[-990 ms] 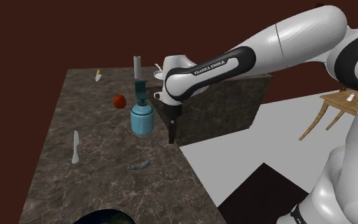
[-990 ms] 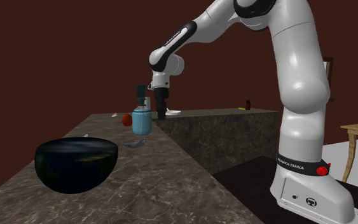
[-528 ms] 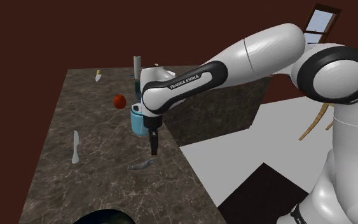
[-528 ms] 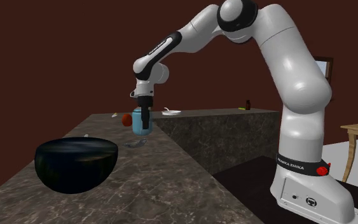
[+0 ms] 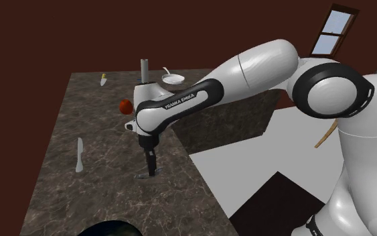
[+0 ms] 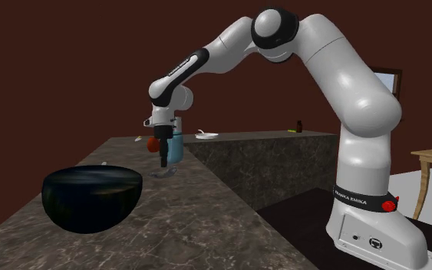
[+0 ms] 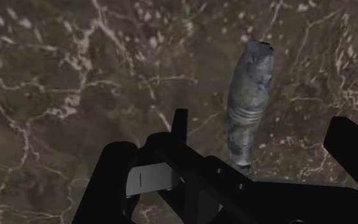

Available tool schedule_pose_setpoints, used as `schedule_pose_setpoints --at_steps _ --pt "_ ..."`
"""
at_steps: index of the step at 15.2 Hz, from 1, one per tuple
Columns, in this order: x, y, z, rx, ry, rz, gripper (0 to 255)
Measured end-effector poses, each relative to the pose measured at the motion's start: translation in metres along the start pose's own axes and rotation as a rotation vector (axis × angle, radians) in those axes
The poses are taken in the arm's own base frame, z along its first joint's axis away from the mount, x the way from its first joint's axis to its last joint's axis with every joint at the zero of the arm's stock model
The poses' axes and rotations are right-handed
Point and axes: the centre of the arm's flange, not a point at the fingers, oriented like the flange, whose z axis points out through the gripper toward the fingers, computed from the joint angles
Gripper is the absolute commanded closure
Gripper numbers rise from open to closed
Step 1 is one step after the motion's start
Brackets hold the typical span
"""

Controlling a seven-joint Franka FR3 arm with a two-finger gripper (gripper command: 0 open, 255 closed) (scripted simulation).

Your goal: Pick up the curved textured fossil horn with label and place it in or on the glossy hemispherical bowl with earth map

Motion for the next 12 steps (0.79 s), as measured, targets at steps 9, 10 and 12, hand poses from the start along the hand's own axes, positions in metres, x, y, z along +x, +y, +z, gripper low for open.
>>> schedule_pose_setpoints --at_steps 9,10,12 --pt "0.0 0.0 0.025 0.0 0.0 -0.001 0" --pt "0.0 0.0 0.025 0.0 0.0 -0.001 0" --pt "0.0 0.0 0.025 0.0 0.0 -0.001 255"
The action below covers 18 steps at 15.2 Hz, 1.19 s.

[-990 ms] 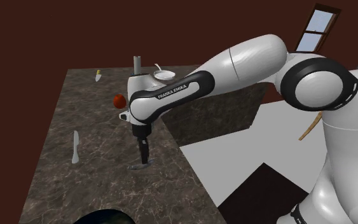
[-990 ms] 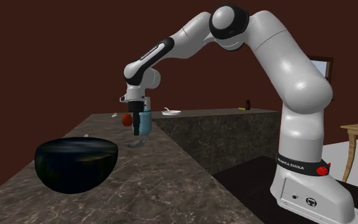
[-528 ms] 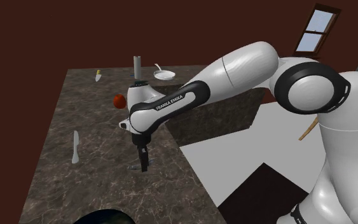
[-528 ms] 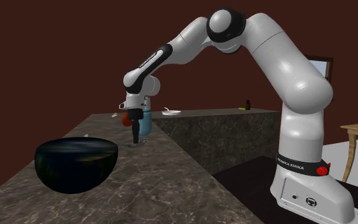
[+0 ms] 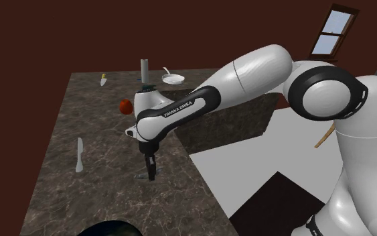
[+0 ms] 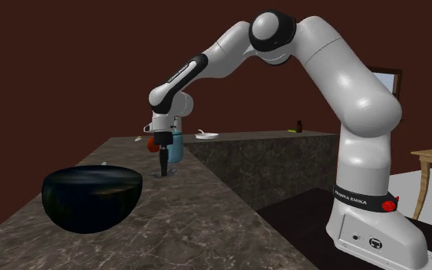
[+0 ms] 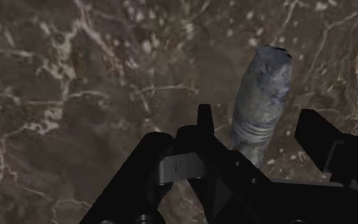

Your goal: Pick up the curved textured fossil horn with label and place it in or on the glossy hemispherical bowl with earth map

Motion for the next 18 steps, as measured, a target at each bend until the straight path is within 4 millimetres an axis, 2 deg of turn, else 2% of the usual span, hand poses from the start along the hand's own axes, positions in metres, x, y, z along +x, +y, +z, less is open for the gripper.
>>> schedule_pose_setpoints --at_steps 10,18 --pt "0.0 -0.001 -0.002 0.0 0.0 0.0 255" --pt "0.001 -0.009 -0.041 0.0 0.0 0.0 255"
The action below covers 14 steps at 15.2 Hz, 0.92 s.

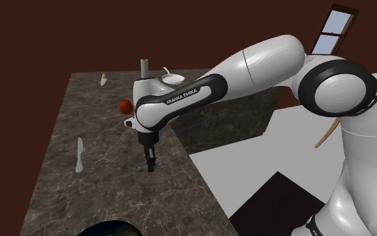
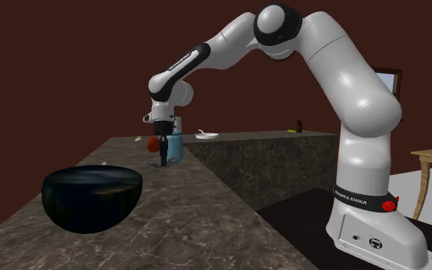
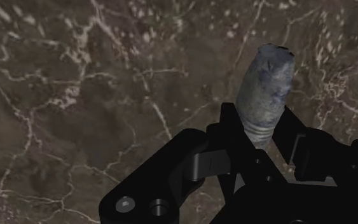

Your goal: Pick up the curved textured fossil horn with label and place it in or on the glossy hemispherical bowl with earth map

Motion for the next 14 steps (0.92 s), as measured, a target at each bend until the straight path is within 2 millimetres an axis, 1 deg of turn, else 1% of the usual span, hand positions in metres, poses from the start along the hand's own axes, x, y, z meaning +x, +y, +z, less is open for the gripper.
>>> schedule_pose_setpoints --at_steps 14 --pt "0.0 -0.015 -0.073 0.0 0.0 0.0 255"
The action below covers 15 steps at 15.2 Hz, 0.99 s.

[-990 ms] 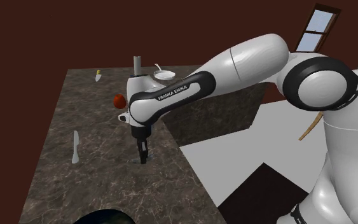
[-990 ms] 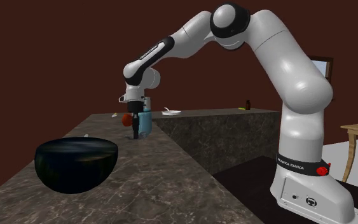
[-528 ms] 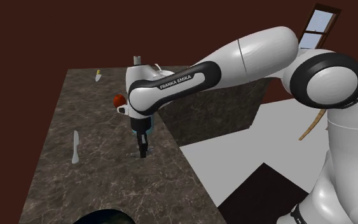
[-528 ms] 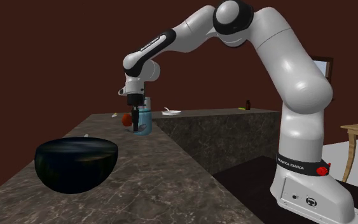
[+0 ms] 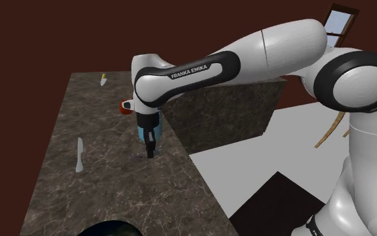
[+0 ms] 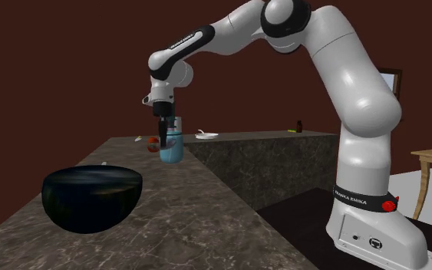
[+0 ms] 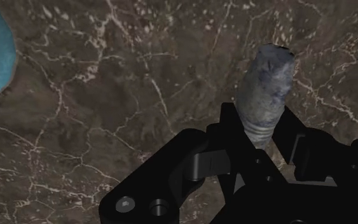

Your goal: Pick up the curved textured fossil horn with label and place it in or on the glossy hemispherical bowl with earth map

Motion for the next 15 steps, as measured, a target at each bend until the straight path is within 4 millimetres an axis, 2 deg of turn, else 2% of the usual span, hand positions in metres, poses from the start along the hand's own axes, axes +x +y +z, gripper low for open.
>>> schedule_pose_setpoints --at_steps 15 --pt "0.001 -0.017 -0.076 0.0 0.0 0.0 255"
